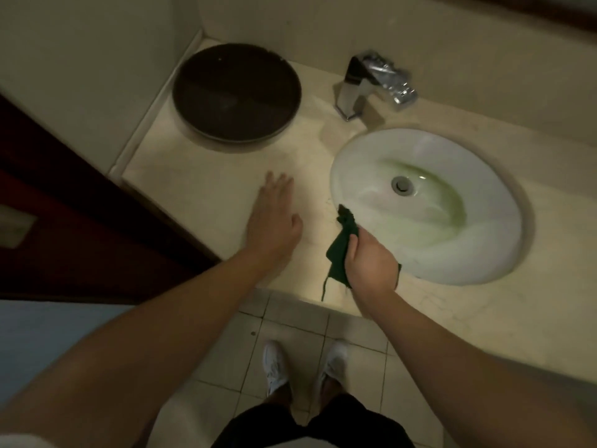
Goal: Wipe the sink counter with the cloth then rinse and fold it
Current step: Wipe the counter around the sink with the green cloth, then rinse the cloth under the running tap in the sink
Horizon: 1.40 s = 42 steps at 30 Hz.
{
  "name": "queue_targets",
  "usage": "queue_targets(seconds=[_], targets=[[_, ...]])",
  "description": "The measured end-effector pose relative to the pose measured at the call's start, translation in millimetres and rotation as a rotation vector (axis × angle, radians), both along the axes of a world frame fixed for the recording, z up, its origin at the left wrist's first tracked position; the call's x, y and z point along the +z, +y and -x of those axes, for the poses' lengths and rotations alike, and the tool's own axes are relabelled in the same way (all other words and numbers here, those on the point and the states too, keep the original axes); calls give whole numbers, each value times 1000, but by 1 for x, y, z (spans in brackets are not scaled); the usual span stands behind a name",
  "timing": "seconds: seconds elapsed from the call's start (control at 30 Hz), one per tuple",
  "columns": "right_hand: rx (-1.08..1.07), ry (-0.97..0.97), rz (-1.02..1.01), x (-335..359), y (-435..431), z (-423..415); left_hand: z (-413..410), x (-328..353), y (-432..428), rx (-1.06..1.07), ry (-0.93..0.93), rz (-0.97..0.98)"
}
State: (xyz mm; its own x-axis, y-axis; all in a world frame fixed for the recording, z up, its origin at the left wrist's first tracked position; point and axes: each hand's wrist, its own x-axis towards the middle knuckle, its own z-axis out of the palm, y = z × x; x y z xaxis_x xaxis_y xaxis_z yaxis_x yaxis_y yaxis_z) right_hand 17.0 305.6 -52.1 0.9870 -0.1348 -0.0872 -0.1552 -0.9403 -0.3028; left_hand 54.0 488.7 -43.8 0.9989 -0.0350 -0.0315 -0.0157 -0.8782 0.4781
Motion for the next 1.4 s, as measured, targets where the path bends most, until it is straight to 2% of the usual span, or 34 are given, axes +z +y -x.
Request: queue_targets(seconds=[0.07, 0.13, 0.4, 0.53, 0.63, 0.7, 0.73, 0.83, 0.9, 0.97, 1.07, 1.17, 1.23, 1.3, 1.37, 1.4], targets=[[-113, 24, -199, 11, -6, -9, 4, 9, -25, -12, 54, 159], [-115, 29, -376, 25, -16, -14, 5, 17, -40, -15, 99, 288], [-1, -39, -500, 96, -60, -34, -22, 64, -104, -78, 345, 630], [-155, -228, -483, 133, -95, -57, -40, 62, -126, 100, 408, 651], [-195, -306, -470, 153, -115, -75, -53, 56, -119, 169, 482, 425], [-108, -293, -428, 165, -128, -90, -62, 63, -130, 165, 417, 303], [-47, -279, -390, 171, -131, -99, -64, 72, -140, 149, 348, 318], [136, -215, -231, 187, -133, -122, -68, 101, -175, -74, 139, 596], [254, -236, -224, 198, -136, -131, -67, 119, -200, -169, 111, 767], [272, -292, -406, 208, -141, -135, -71, 131, -221, -137, 87, 868], [261, -372, -621, 224, -148, -140, -82, 137, -243, -82, 0, 832], [229, -462, -778, 240, -152, -145, -98, 134, -260, -40, 109, 828], [172, -471, -902, 246, -157, -150, -112, 129, -263, 51, 180, 715], [18, -443, -1195, 245, -165, -155, -122, 119, -256, 68, 210, 673], [-159, -399, -1608, 237, -176, -160, -131, 108, -240, 63, 294, 771], [-234, -419, -1734, 229, -181, -163, -135, 102, -229, 79, 362, 867]])
